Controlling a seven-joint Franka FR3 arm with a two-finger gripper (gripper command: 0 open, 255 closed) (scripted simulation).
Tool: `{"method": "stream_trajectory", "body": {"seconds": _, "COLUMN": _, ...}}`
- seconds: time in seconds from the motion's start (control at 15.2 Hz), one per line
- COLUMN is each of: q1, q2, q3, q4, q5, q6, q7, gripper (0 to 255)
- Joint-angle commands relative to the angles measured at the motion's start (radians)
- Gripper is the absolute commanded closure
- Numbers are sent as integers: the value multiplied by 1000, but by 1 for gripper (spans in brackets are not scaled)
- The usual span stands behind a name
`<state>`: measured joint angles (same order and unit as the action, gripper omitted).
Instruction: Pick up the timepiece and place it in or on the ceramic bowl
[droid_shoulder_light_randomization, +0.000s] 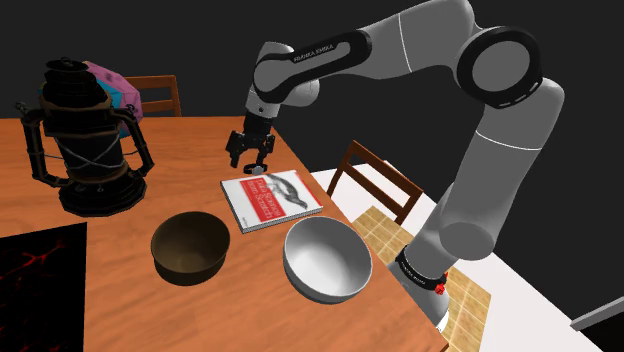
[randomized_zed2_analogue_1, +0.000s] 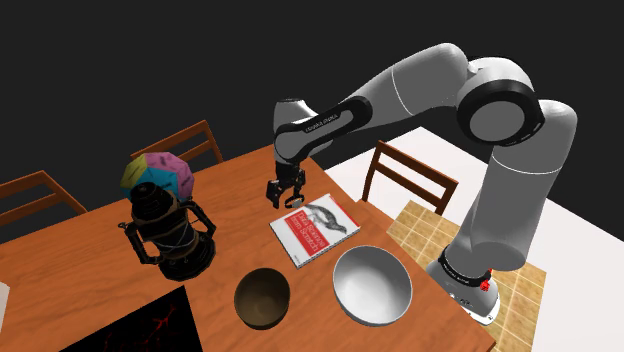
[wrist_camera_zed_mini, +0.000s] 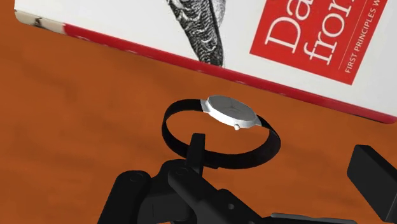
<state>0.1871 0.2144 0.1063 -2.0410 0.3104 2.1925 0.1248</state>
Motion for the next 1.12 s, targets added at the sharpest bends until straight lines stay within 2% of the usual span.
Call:
{"method": "stream_trajectory", "body": {"seconds": 0.0, "q1": 0, "q2": 0, "q3": 0, "q4": 0, "q5": 0, "q6": 0, "q7": 0, "gripper": 0}}
{"method": "stream_trajectory", "body": {"seconds": 0.07, "q1": 0, "q2": 0, "q3": 0, "q4": 0, "q5": 0, "q6": 0, "q7": 0, "gripper": 255}}
{"method": "stream_trajectory", "body": {"seconds": 0.66, "q1": 0, "q2": 0, "q3": 0, "q4": 0, "q5": 0, "q6": 0, "q7": 0, "gripper": 255}}
{"method": "stream_trajectory", "body": {"seconds": 1.06, "q1": -2, "q2": -41, "q3": -2, "q4": 30, "q5": -9, "q6": -70, "q7": 20, "gripper": 255}}
